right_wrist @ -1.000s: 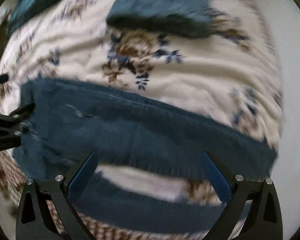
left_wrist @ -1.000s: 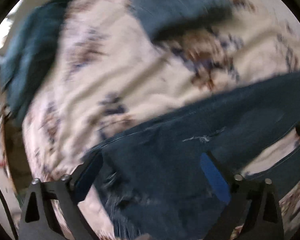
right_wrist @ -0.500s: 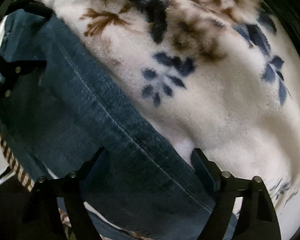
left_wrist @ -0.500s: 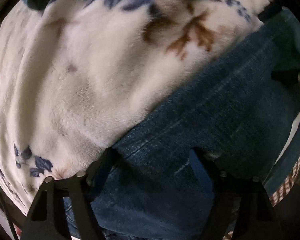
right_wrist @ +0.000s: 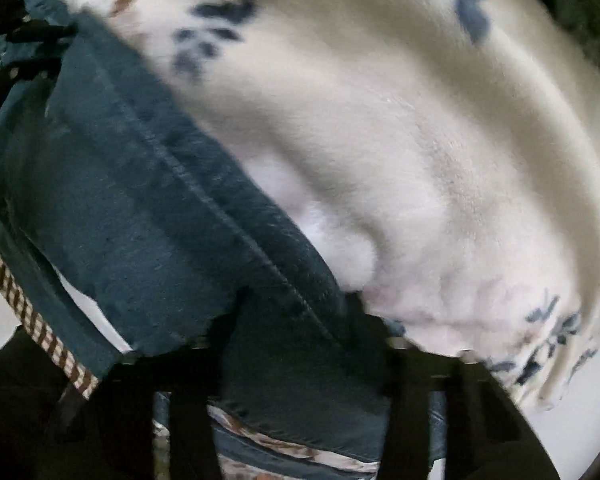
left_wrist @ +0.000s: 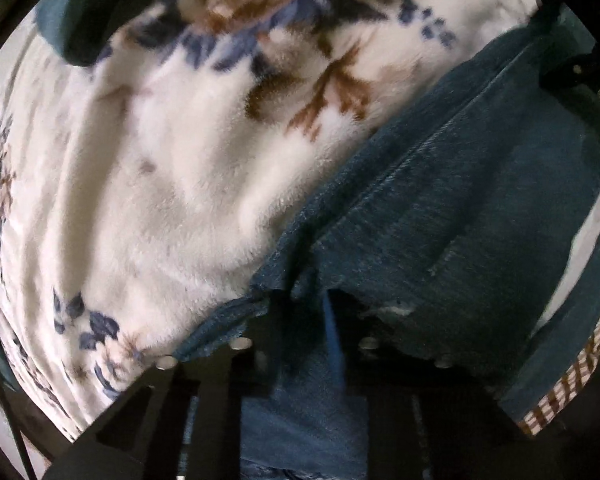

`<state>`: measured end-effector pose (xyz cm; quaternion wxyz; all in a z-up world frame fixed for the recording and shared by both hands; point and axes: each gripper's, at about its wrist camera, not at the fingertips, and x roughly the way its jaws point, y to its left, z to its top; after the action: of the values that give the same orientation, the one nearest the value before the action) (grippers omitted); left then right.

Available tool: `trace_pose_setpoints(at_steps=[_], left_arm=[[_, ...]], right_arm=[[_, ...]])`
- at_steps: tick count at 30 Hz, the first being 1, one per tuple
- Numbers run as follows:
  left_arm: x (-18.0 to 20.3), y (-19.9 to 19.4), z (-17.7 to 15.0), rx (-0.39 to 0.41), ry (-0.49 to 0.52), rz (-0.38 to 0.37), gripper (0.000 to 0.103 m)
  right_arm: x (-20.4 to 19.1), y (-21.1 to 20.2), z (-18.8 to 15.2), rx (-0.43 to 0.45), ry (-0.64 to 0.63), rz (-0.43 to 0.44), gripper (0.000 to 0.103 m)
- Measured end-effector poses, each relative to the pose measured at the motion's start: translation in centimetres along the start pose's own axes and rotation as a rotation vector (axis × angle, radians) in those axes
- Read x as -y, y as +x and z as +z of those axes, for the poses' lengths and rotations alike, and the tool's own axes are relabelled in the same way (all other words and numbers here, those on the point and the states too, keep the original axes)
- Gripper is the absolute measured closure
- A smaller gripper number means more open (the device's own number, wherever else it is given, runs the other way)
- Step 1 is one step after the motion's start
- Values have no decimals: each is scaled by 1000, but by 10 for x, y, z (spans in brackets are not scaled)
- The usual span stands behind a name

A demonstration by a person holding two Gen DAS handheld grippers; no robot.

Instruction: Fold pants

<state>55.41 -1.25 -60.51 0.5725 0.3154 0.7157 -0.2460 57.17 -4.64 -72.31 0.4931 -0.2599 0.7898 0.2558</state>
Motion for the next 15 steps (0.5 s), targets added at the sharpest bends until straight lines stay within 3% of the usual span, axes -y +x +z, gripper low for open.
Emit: trace_pose_setpoints(at_steps=[2, 4, 9, 12, 15], left_arm=[[-5, -13, -6, 21, -39, 13, 98], [-3, -32, -16, 60, -87, 5, 99], [-2, -77, -52, 150, -169, 23, 101], [9, -107, -87, 204, -256, -3, 102], [42, -116, -131, 240, -339, -39, 102]], right_arm=[[-3, -5, -12, 33, 45, -20, 85], [-9, -20, -40, 64, 109, -20, 89], [-22, -47, -88, 158, 232, -32, 90], [-37, -63, -127, 224, 272, -21, 91], [-70, -71, -164, 265, 274, -28, 91]])
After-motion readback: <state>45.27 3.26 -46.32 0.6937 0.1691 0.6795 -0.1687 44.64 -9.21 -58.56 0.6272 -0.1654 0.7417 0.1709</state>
